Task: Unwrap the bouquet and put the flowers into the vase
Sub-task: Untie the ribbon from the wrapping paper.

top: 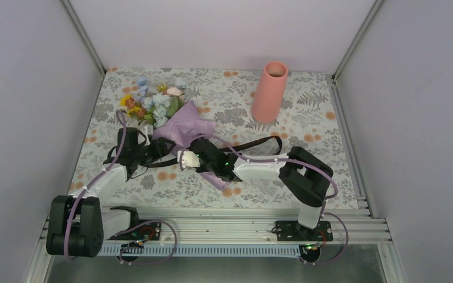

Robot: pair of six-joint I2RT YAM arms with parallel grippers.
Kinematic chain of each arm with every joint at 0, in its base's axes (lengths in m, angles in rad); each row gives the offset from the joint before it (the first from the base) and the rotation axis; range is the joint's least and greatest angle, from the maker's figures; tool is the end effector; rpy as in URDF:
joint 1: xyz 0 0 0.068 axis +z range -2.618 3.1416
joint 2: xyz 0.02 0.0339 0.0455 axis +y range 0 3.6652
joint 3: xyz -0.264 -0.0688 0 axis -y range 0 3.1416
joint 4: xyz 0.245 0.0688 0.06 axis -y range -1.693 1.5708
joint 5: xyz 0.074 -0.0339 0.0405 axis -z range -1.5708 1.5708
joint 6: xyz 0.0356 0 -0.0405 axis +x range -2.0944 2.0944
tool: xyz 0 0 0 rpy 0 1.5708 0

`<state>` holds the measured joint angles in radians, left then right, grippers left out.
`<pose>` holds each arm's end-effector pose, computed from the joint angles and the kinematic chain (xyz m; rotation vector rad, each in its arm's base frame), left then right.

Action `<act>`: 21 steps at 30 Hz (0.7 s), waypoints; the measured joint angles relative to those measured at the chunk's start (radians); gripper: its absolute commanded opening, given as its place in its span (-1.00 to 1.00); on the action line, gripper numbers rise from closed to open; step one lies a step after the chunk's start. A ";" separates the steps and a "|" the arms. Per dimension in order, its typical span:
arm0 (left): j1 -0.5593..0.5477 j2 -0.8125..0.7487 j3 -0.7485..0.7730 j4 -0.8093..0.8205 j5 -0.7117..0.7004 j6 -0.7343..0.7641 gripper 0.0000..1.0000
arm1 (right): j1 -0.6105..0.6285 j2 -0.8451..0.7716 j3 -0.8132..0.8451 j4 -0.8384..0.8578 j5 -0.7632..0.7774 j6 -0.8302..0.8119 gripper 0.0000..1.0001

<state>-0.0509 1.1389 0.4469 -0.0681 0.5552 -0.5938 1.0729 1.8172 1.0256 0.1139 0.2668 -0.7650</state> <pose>0.2107 -0.0295 0.1713 -0.3562 2.3607 -0.9626 0.1915 0.3326 0.1694 -1.6775 1.4595 -0.1313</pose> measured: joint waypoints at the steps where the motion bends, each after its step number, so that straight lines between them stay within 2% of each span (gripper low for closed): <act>1: -0.001 0.006 0.000 0.003 0.000 -0.002 0.44 | -0.001 0.005 0.006 0.000 0.000 -0.003 -0.37; 11: -0.004 0.042 0.000 0.030 0.003 -0.005 0.39 | -0.013 0.064 0.032 -0.025 -0.002 -0.029 -0.39; 15: -0.005 0.059 0.000 0.035 0.002 -0.006 0.39 | -0.020 0.074 0.051 -0.035 -0.005 -0.033 -0.57; 19: -0.005 0.071 0.000 0.037 0.002 -0.005 0.39 | -0.025 0.074 0.056 -0.040 -0.004 -0.038 -0.61; 21: -0.005 0.074 0.000 0.037 0.000 -0.005 0.39 | -0.027 0.075 0.056 -0.043 -0.003 -0.042 -0.73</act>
<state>-0.0555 1.2125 0.4469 -0.0311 0.5552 -0.5991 1.0462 1.8919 1.0817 0.0711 0.2634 -0.8066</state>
